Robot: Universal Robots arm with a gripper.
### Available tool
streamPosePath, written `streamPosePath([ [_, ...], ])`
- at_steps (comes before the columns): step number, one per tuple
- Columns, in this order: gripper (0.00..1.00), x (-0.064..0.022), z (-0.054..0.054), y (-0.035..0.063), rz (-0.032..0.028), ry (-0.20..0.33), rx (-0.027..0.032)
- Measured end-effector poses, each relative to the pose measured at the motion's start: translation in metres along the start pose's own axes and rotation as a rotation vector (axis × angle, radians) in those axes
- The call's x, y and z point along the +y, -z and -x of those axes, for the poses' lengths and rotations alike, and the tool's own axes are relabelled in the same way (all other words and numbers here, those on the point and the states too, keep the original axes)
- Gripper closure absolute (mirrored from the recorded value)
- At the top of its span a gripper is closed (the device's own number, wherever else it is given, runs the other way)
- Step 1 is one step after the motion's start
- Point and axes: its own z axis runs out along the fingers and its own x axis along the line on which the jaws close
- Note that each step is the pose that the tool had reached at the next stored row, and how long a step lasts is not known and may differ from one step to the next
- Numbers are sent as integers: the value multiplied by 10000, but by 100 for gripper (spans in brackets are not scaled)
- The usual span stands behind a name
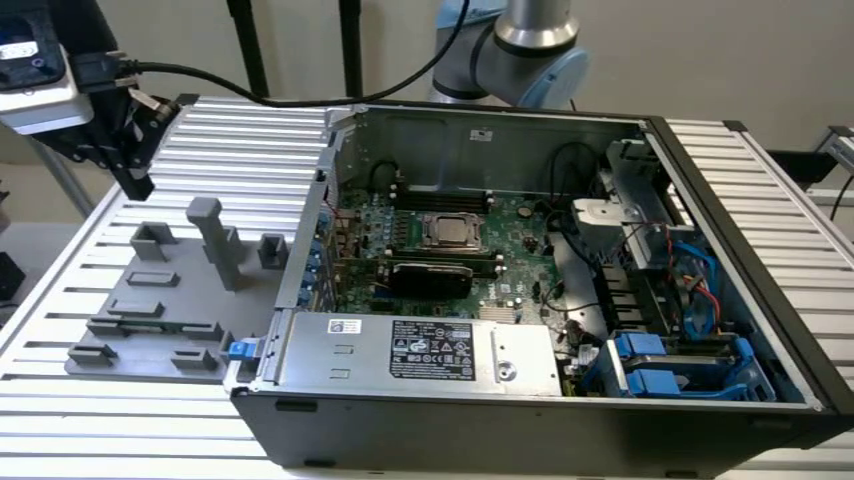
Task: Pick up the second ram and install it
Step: 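Reach for the second ram, then pick up the second ram and move it above second insertion slot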
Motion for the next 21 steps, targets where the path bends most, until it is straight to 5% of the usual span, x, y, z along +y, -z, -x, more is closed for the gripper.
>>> streamPosePath([
  [11,89,-40,-344,-85,-84,1,53],
  [21,89,-42,-374,-95,-88,1,56],
])
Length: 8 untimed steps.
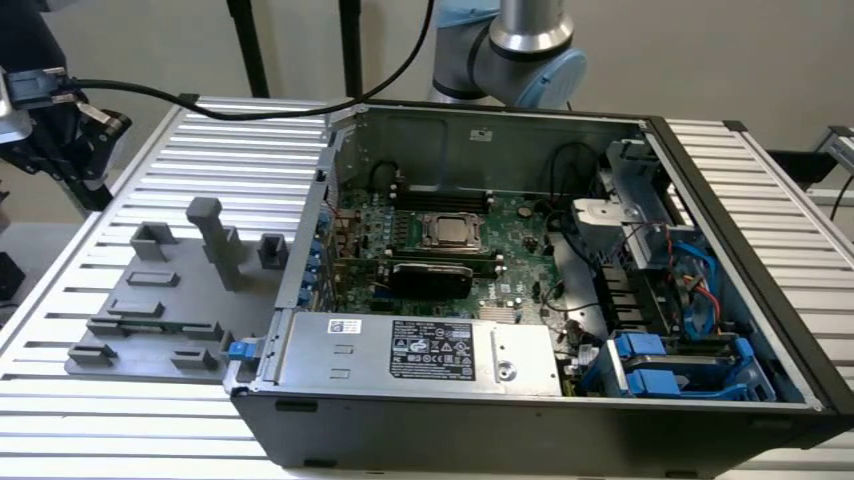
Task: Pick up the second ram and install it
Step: 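Pick up the second ram and move it above second insertion slot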
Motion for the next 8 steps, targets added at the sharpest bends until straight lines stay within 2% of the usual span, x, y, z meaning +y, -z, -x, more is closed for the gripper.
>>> streamPosePath([
  [8,89,0,0,0,0,1,0],
])
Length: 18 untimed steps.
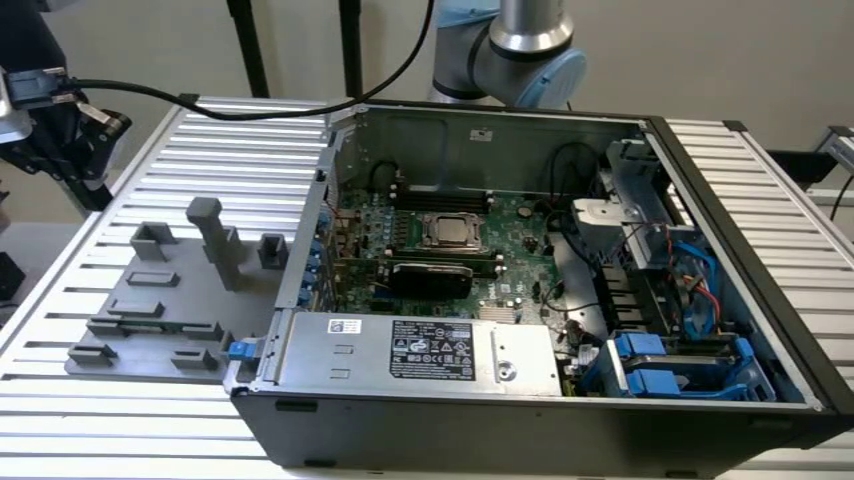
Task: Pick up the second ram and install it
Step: 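Pick up the second ram and move it above second insertion slot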
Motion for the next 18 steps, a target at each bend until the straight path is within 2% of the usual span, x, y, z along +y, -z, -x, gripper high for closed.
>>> streamPosePath([
  [3,89,0,-1,0,7,264,6],
  [18,89,0,-1,-8,75,2985,47],
])
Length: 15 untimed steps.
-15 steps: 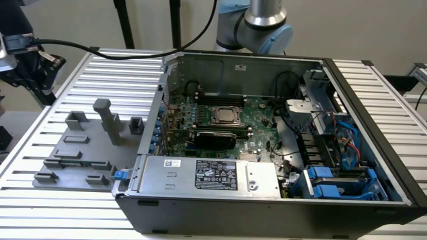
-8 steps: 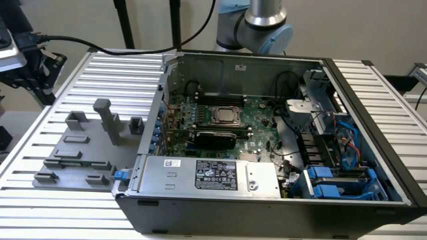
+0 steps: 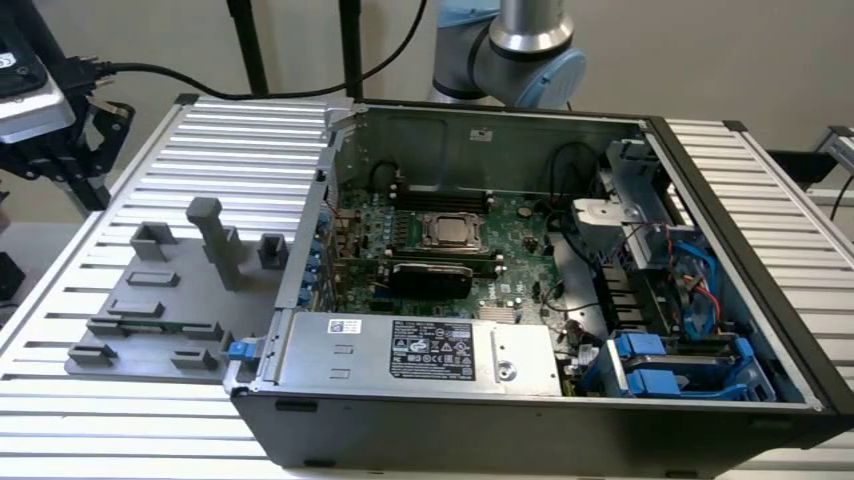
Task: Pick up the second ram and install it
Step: 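Pick up the second ram and move it above second insertion slot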
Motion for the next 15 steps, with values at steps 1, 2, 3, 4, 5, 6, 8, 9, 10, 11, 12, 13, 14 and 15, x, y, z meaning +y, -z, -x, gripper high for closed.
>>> streamPosePath([
  [1,89,0,0,-1,5,179,2],
  [2,89,0,0,-2,10,369,5],
  [3,89,0,0,-3,15,551,8],
  [4,89,0,0,-4,19,735,10],
  [5,89,0,0,-5,24,915,13],
  [6,89,0,0,-6,29,1100,16],
  [8,89,0,0,-8,38,1459,21],
  [9,89,0,0,-10,43,1639,24],
  [10,89,0,0,-11,47,1820,27],
  [11,89,0,0,-12,52,2010,29],
  [12,89,0,0,-14,57,2185,32],
  [13,89,0,0,-15,61,2368,35],
  [14,89,0,-1,-16,66,2544,37],
  [15,89,0,0,-18,71,2729,40],
])
